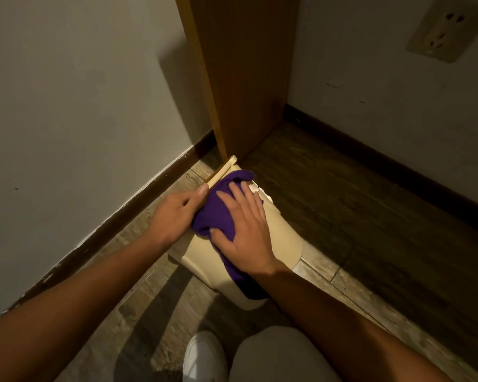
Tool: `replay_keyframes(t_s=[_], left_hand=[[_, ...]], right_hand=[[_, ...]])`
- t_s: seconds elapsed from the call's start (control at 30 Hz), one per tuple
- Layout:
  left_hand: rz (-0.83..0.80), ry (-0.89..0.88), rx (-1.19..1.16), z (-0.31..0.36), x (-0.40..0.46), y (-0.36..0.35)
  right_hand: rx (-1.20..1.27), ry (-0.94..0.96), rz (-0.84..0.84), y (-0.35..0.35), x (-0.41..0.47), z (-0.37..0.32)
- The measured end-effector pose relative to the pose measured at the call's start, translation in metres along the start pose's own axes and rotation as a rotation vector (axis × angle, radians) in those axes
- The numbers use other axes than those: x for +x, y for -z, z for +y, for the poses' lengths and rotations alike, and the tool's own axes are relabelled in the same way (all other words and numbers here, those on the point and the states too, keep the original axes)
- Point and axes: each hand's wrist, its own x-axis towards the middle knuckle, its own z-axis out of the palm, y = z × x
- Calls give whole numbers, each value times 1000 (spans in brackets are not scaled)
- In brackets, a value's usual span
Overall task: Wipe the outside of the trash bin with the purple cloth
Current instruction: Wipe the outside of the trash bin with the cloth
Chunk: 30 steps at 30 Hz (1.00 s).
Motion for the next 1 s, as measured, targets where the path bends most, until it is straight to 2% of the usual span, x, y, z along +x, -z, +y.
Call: replay_keyframes(t_s=[0.23, 0.37, 0.43, 0.57, 0.7, 0.87, 0.93, 1.0], left_hand=[[202, 7, 38, -2, -12, 9], [219, 39, 71, 2, -17, 10], [215, 44, 76, 3, -20, 11], [73, 84, 35, 2, -21, 24], [-88, 131, -12, 35, 5, 21], [-146, 175, 9, 50, 23, 15], [-155, 219, -62, 52, 25, 17], [-119, 255, -95, 56, 25, 18]], right_hand=[[94, -84, 0, 17, 46, -3], [277, -373, 65, 30, 57, 8], [323, -435, 51, 33, 58, 9], [389, -356, 10, 31, 25, 4], [324, -93, -2, 22, -2, -7], [256, 78, -10, 17, -13, -18], [223, 145, -20, 14, -15, -24], [247, 139, -38, 11, -11, -32]])
